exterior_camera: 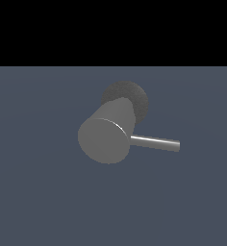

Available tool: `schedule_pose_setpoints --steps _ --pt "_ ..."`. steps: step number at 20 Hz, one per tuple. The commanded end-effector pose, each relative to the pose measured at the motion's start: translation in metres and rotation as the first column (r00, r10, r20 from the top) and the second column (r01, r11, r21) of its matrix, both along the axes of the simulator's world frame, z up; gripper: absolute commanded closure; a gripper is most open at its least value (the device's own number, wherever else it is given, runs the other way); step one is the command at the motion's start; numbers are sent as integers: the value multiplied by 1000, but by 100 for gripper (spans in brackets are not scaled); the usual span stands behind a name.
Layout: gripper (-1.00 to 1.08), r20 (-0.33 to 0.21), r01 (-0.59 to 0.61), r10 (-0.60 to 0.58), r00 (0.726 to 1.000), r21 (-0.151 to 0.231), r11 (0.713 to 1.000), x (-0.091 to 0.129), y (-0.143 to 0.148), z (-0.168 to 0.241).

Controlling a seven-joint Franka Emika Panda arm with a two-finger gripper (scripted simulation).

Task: Turn on the faucet by rotating a designated handle.

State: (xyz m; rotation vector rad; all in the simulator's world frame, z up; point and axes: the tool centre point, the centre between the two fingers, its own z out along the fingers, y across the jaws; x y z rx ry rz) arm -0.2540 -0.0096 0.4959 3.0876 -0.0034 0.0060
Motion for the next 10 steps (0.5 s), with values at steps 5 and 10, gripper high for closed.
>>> schedule_pose_setpoints --steps 5,10 --pt "108 7 15 -15 1000 2 1000 1 -5 2" --pt "108 28 52 -52 998 23 998 4 -17 7"
